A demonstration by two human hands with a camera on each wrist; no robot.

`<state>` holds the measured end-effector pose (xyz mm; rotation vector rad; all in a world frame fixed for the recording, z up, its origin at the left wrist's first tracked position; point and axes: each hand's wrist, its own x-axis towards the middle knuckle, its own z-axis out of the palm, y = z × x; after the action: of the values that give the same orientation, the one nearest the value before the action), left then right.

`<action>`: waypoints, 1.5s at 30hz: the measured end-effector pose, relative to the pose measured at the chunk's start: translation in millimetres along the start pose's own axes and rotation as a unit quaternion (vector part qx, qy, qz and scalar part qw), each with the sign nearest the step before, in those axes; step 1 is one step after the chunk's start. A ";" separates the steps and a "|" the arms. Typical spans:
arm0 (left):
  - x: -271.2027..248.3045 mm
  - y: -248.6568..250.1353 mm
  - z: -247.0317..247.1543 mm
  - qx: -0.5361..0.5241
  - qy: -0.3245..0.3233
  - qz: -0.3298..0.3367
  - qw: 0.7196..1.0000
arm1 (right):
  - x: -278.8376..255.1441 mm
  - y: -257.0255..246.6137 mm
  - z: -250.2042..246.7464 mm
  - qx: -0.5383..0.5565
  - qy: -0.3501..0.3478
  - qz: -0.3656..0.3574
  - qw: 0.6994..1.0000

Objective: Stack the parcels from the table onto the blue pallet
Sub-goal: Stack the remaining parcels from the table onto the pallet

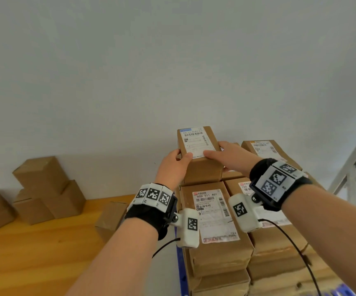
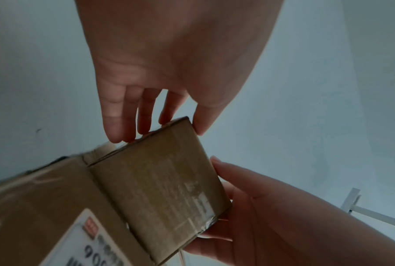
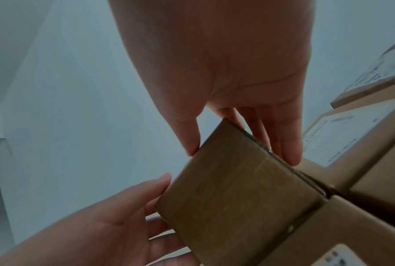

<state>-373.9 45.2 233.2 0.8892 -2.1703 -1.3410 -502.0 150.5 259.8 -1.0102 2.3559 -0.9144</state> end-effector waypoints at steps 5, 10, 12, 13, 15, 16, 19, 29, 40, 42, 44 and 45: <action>0.1 -3.7 7.1 -0.013 0.004 -0.010 1.000 | 1.7 5.7 0.9 0.002 -0.012 -0.006 1.000; -1.6 -2.9 7.6 -0.018 -0.001 -0.012 1.000 | 2.3 8.4 1.0 -0.016 -0.004 0.005 1.000; -2.6 -2.4 5.6 -0.005 -0.011 -0.005 1.000 | 2.1 8.0 -0.5 -0.020 0.001 0.010 1.000; -3.1 -2.6 4.1 0.006 -0.012 -0.002 1.000 | 1.7 7.5 -1.8 -0.024 0.007 0.012 1.000; -4.2 -3.8 -1.3 0.026 -0.004 -0.004 1.000 | 0.2 4.9 -4.8 -0.030 0.024 0.017 0.999; -4.1 -4.8 -4.8 0.034 0.002 -0.007 0.999 | -0.5 2.8 -6.0 -0.029 0.034 0.017 0.999; -1.9 -7.8 -17.5 0.035 0.013 -0.009 0.999 | -3.5 -10.1 -9.6 -0.015 0.067 -0.003 0.998; 6.8 -43.1 -107.9 0.025 0.052 -0.006 0.998 | -35.7 -103.1 16.6 0.042 0.119 -0.108 0.986; 7.1 -151.6 -228.0 0.050 0.067 -0.114 0.990 | -14.4 -168.5 153.9 0.108 0.035 -0.076 0.991; 3.0 -175.4 -240.9 0.065 0.055 -0.134 0.987 | -7.7 -168.5 181.8 0.114 0.021 -0.053 0.992; -0.2 -198.8 -250.4 0.092 0.037 -0.138 0.985 | -0.9 -165.4 208.4 0.119 0.016 -0.024 0.992; -1.8 -209.3 -253.2 0.105 0.029 -0.139 0.984 | 2.4 -162.7 220.9 0.122 0.016 -0.011 0.992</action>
<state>-146.0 -178.3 155.1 1.3366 -2.2342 -1.2023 -295.2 -25.5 220.7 -0.9301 2.1946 -1.1994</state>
